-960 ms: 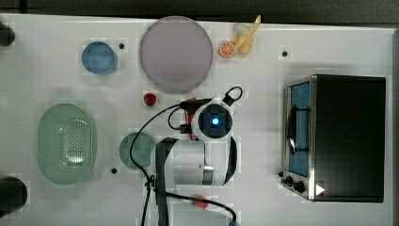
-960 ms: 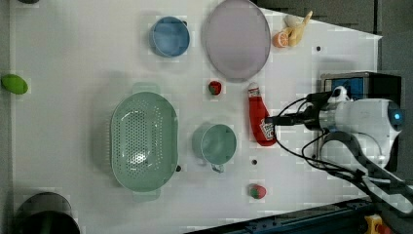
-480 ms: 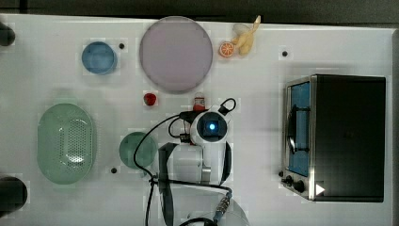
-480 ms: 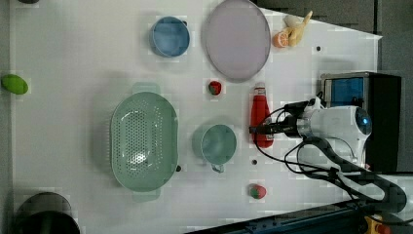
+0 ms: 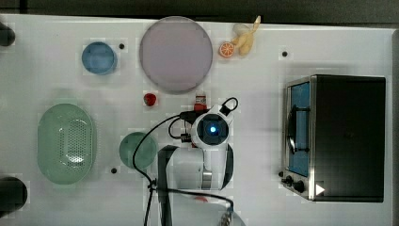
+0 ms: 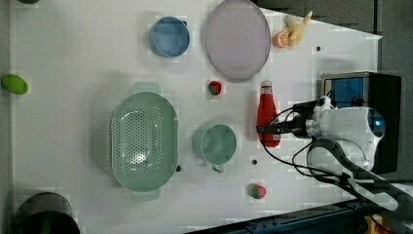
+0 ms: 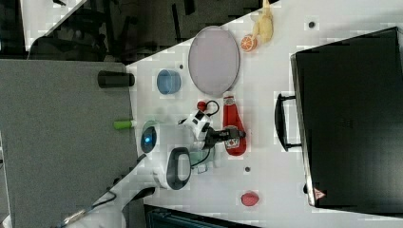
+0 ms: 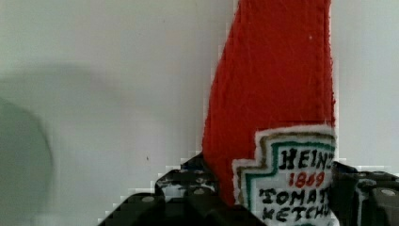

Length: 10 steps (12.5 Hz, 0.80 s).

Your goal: Pick Ketchup from the table and place it in strainer.

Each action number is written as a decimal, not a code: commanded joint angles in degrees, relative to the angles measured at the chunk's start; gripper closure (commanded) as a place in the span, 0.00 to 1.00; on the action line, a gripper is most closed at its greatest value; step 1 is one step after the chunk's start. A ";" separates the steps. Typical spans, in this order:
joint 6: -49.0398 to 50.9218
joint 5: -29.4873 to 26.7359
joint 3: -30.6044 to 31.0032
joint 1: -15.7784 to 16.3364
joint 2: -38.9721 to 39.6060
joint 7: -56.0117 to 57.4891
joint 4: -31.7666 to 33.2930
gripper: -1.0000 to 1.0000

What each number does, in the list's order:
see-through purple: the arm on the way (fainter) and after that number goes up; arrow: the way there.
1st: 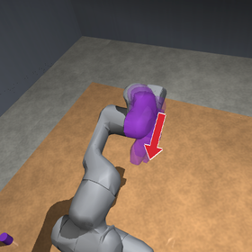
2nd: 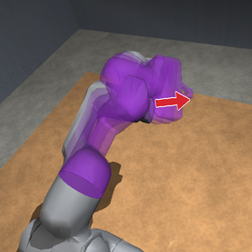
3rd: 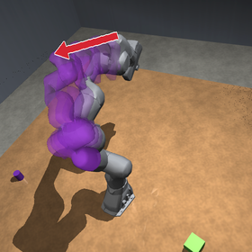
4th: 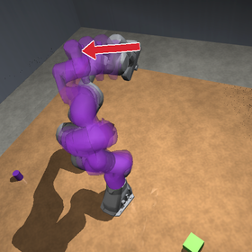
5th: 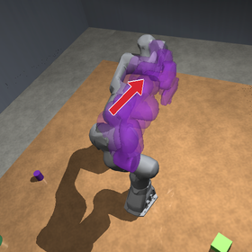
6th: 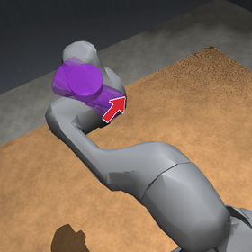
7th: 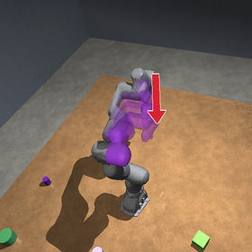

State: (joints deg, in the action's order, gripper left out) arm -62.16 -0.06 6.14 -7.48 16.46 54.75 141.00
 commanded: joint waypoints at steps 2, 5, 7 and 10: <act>9.71 -0.56 -0.28 0.08 -12.91 1.18 -2.13 0.37; 23.09 -0.66 1.39 0.32 -22.50 -0.78 -4.27 0.37; 32.30 -0.68 3.98 0.80 -26.70 -5.34 -7.35 0.37; 42.13 -0.83 8.65 1.39 -28.72 -10.79 -12.48 0.37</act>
State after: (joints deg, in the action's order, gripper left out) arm -22.69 -0.42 12.79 -7.97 -14.66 48.96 129.59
